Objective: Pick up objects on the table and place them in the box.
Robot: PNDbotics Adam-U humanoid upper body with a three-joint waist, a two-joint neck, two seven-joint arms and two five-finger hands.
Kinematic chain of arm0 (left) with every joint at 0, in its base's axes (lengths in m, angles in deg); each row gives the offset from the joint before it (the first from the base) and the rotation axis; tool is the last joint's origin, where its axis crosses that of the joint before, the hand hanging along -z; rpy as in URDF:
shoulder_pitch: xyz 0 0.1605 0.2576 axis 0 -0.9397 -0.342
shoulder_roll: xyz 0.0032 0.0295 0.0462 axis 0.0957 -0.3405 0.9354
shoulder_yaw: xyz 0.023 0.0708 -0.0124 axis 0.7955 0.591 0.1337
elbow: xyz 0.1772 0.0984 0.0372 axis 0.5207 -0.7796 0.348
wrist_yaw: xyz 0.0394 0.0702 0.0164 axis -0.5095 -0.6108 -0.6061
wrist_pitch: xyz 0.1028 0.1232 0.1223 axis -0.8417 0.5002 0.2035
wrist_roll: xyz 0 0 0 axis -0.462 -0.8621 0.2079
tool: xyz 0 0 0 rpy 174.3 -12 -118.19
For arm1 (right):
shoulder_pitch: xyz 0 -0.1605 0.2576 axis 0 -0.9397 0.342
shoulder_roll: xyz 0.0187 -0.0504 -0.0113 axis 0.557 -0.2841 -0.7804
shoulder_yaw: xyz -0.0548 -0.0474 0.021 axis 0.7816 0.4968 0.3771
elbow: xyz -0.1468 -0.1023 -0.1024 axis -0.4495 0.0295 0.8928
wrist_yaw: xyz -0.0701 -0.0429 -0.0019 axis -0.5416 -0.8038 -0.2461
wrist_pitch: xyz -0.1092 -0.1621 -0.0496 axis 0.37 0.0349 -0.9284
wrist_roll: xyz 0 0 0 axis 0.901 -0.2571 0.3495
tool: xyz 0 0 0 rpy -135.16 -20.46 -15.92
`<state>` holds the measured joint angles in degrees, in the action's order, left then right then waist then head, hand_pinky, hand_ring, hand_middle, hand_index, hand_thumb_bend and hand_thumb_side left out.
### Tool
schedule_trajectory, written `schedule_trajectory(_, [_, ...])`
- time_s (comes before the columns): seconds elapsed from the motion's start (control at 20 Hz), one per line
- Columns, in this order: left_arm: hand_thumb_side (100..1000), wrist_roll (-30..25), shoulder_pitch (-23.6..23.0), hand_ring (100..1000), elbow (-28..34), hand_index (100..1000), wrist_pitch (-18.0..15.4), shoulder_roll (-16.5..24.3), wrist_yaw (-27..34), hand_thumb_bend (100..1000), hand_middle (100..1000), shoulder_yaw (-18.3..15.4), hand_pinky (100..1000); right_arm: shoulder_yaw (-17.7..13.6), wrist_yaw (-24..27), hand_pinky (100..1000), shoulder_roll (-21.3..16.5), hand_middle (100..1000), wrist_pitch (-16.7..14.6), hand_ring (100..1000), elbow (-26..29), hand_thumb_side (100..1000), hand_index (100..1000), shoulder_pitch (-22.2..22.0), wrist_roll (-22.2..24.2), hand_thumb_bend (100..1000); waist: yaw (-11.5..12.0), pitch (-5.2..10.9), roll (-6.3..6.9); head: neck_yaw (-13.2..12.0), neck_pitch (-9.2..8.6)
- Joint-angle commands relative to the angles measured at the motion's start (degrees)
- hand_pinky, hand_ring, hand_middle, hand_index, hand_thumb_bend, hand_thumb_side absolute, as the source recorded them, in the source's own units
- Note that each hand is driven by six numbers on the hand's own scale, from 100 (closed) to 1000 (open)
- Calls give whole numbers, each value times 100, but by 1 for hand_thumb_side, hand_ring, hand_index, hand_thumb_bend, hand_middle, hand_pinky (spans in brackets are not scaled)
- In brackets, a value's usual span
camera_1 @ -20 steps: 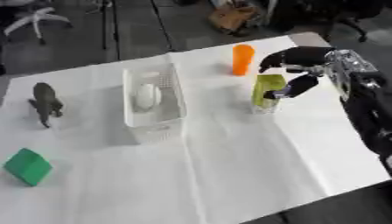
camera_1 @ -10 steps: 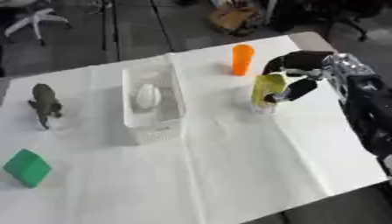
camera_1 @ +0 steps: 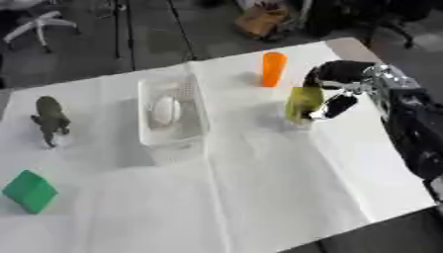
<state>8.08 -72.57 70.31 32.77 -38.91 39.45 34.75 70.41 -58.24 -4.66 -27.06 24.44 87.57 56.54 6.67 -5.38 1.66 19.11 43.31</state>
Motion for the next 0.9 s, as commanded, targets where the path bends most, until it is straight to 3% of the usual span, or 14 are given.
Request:
schedule_trajectory(0.05, [980,-7,63,673,72,748,-3,84,12,326,631,-10,617,-43,-4,575,-146,392,-4,541,36,430,478,72,-163,439,-6,49,-15,5,-33])
schedule_trajectory(0.6, [981,-2,58,673,72,748,0,90,10,325,631,-14,618,-134,620,518,-151,358,-217,504,305,327,453,57,-450,328,-12,54,-11,-5,-36])
schedule_trajectory(0.65, [981,-2,58,673,72,748,0,90,10,325,631,-13,618,-128,711,510,-153,356,-235,499,353,287,454,65,-449,327,-11,56,-12,-1,-35])
schedule_trajectory(0.9, [981,-9,58,673,71,748,0,90,9,325,631,-6,618,-29,1135,496,-114,351,-330,492,824,252,453,112,-511,314,-5,66,-19,19,-31])
